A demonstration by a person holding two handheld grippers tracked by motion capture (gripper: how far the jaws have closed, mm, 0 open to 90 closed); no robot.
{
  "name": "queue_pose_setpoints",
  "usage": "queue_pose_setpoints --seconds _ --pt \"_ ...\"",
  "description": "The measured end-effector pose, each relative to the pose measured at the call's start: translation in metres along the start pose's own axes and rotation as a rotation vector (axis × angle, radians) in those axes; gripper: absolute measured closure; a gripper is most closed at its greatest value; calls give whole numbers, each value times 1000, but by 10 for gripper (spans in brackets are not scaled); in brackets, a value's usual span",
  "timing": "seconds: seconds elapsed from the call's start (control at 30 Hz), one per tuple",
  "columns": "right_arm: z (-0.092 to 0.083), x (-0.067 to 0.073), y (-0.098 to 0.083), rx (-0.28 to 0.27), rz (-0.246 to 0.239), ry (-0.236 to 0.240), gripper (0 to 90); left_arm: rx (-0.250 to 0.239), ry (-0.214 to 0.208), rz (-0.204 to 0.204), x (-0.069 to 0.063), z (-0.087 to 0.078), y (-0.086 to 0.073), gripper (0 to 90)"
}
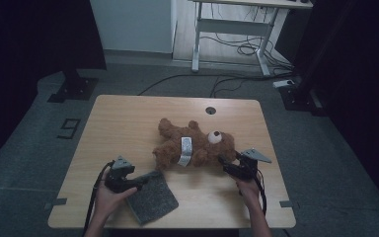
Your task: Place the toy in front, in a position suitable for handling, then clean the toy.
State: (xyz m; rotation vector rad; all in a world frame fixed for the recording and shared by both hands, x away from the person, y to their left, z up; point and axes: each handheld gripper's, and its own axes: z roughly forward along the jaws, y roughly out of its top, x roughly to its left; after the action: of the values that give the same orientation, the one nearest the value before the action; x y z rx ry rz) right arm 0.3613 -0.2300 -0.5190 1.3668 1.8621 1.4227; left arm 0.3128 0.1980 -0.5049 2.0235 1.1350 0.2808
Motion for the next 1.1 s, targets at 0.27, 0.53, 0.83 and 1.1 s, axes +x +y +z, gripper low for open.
queue_pose_setpoints --seconds 0.27,0.53,0.83,1.1 --pt "0 -1 -7 3 0 -1 291 60 -19 36 -9 9 -12 211" --pt "-2 -1 -7 6 15 2 288 102 0 66 -8 15 -25 188" --pt "0 -1 -10 18 21 -2 292 111 28 103 -9 23 -28 235" --pt "3 -1 -14 33 28 -5 299 76 -47 99 -6 20 -31 590"
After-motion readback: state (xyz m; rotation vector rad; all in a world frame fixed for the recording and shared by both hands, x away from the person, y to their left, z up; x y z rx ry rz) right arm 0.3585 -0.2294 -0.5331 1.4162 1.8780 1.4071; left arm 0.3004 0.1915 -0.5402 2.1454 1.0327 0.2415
